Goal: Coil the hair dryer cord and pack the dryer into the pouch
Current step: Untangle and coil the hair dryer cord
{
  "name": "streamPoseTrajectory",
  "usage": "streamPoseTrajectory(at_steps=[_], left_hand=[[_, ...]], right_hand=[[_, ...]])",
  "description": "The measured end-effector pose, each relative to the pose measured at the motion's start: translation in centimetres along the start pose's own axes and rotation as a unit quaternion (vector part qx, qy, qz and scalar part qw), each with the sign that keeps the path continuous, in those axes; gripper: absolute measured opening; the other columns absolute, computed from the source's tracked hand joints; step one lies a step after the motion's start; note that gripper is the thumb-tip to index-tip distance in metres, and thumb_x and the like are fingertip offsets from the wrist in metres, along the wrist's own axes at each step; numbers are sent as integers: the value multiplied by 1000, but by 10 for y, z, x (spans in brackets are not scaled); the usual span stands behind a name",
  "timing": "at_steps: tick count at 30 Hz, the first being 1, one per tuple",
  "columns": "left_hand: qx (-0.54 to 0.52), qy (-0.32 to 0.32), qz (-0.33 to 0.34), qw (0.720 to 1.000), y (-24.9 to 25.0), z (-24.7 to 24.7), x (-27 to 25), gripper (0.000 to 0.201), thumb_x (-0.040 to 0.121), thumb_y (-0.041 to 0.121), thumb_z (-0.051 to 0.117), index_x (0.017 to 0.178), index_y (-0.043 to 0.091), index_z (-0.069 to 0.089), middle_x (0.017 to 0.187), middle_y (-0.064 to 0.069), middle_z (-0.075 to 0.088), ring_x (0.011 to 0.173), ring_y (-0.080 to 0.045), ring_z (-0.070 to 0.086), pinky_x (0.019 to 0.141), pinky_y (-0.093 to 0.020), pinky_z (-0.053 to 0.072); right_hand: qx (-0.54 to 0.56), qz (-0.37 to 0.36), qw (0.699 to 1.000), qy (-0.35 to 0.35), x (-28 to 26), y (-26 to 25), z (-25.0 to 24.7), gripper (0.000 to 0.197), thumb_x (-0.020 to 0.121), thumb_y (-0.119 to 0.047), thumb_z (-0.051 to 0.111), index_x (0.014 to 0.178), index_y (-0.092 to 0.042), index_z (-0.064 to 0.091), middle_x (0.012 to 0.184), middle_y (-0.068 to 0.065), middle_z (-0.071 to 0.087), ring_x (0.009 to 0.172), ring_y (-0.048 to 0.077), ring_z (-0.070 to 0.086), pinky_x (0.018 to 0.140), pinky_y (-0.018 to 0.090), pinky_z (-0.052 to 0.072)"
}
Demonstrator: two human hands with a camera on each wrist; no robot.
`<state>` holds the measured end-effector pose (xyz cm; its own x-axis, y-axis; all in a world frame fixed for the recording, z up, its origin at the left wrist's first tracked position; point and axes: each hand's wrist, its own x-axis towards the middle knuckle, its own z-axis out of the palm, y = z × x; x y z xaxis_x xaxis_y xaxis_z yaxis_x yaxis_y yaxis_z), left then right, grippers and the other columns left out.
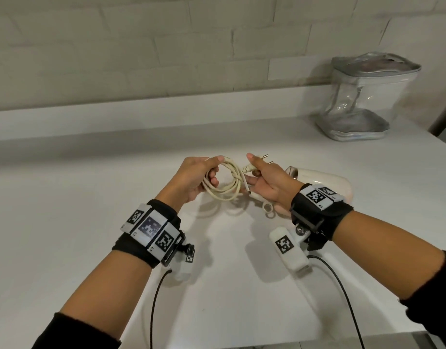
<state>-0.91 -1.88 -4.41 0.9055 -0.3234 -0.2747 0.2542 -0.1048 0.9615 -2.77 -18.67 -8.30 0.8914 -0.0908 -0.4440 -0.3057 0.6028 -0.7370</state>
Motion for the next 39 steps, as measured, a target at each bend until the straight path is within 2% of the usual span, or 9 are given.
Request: streamPoseTrajectory(at_steps=[4,7,10,14,17,21,25,30,39], left_hand=[[-22,-5,26,999,-4,-4,3,19,86,7,60,68,4,55,46,-1,45,36,-9,45,55,-26,45],[120,-49,35,991,-1,-5,3,16,80,11,68,83,10,52,47,-1,52,36,-12,50,60,-31,46],[392,-103,93,910,7,-1,2,35,77,26,72,104,22,52,71,-1,59,37,-10,56,52,-24,48],[522,-147,161,825,18,4,4,15,85,28,64,91,15,61,88,-1,66,45,-7,63,60,-28,49],[414,-127,202,879,10,-4,8,22,82,21,67,67,13,55,60,10,60,47,-1,59,55,-17,43],[41,-84,146,985,-12,0,5,15,84,9,62,70,9,60,45,8,54,39,-5,47,54,-18,46],[-209,0,1,978,-16,6,10,21,89,18,58,70,12,52,41,7,33,32,-4,30,41,-16,40],[-245,37,-55,967,-10,2,17,27,89,23,60,66,11,53,38,8,38,30,-3,29,34,-12,32],[-69,71,32,995,-2,20,15,12,85,18,63,74,15,60,57,1,36,31,-3,28,31,-14,22]], right_hand=[[64,7,998,26,0,1,-2,18,88,-17,60,85,-9,45,76,4,34,85,34,63,52,52,57],[82,8,996,21,-3,9,0,17,90,-20,56,89,-7,45,86,8,44,83,34,62,58,49,58],[20,16,1000,8,-3,20,2,31,91,-27,53,112,-6,45,117,19,54,87,34,63,71,47,53],[25,24,999,24,-3,22,6,34,92,-31,52,115,-7,42,117,20,54,74,28,62,50,35,56],[105,30,993,41,3,13,1,43,92,-30,52,124,-5,38,123,22,54,84,30,64,52,38,58],[162,14,986,35,3,0,5,18,95,-25,47,107,-11,47,97,14,59,76,27,61,83,42,50],[122,-90,988,18,-16,-9,15,12,97,-10,42,86,-9,47,80,9,52,72,25,58,69,38,51],[-138,-263,948,-112,-33,-7,11,17,95,1,39,93,-16,42,92,4,60,90,21,62,89,33,50],[-398,-342,833,-174,-48,-26,8,38,66,1,76,100,-14,69,79,-11,72,75,0,66,73,14,51]])
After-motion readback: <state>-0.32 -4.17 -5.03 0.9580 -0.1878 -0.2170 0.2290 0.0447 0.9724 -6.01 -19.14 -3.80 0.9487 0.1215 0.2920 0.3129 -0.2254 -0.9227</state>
